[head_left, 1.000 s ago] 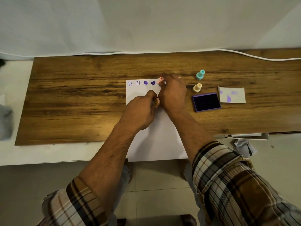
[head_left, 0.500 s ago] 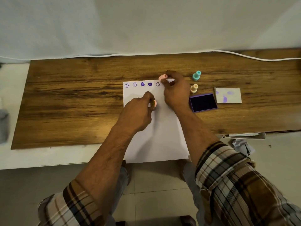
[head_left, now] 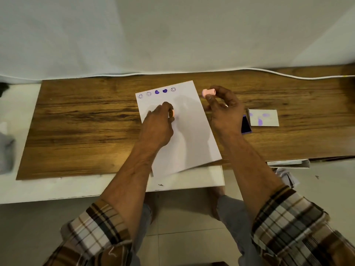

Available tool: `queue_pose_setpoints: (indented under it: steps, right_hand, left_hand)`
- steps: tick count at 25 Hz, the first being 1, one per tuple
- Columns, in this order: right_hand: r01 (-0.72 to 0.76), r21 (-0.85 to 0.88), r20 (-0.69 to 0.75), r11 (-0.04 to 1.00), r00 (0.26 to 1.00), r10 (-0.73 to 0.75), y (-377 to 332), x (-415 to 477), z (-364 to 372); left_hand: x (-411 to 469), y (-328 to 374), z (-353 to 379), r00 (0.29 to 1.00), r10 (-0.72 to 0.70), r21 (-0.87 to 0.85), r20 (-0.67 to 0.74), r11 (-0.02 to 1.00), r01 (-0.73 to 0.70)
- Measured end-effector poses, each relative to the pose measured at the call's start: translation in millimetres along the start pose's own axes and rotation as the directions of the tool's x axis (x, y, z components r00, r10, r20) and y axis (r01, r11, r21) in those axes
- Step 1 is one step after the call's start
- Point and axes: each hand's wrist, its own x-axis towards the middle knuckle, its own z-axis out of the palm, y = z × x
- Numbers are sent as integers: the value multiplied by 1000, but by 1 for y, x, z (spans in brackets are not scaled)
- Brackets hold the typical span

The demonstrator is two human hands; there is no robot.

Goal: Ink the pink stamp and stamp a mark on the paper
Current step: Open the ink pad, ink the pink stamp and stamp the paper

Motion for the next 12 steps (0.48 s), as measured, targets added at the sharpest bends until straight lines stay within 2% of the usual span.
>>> queue_pose_setpoints:
  steps: [7, 9, 12]
  right_hand:
    - [-2, 76, -15, 997, 1000, 4, -2, -13, -17]
    - [-6, 36, -11, 999, 1000, 7, -4, -20, -19]
    - [-35, -7, 36, 999, 999, 35, -9, -39, -20]
  left_hand:
    - [0, -3, -2, 1000, -4, 27, 19, 1000, 4]
    - [-10, 1, -6, 1000, -24, -53, 10, 998, 25]
    - [-33, 14, -15, 994, -111, -305, 8, 946, 108]
